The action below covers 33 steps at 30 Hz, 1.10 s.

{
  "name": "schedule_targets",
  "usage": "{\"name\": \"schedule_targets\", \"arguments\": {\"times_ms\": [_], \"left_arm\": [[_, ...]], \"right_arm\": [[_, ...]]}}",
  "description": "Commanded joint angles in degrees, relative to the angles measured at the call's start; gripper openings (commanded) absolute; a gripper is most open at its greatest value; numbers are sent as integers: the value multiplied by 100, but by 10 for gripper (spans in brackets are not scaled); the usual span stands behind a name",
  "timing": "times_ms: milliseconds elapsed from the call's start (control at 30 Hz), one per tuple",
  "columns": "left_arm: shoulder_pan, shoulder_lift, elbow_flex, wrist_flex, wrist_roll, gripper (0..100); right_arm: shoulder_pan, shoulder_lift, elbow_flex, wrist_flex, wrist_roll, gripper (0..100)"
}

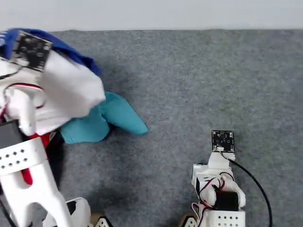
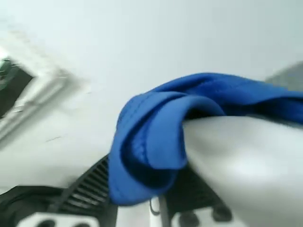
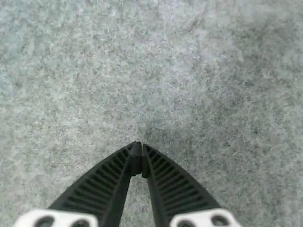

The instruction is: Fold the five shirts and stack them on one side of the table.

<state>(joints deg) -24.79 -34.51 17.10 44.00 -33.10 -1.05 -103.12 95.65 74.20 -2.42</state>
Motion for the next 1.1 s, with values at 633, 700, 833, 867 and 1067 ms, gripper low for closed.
{"name": "schedule_targets", "arguments": {"times_ms": [633, 700, 833, 867, 1067], "left_arm": [[-2690, 2075, -382, -2743, -633, 8], [-2708, 2268, -382, -2743, -897, 9], [-2840, 2453, -374, -2734, -1240, 137], [-2848, 2462, -356, -2708, -1231, 194], [-2910, 2409, -66, -2268, -1257, 318]], "right_arm": [[66, -40, 79, 40, -26, 9], [66, -40, 79, 40, -26, 9], [66, -40, 79, 40, -26, 9], [66, -40, 79, 40, -26, 9], [66, -40, 79, 40, -26, 9]]}}
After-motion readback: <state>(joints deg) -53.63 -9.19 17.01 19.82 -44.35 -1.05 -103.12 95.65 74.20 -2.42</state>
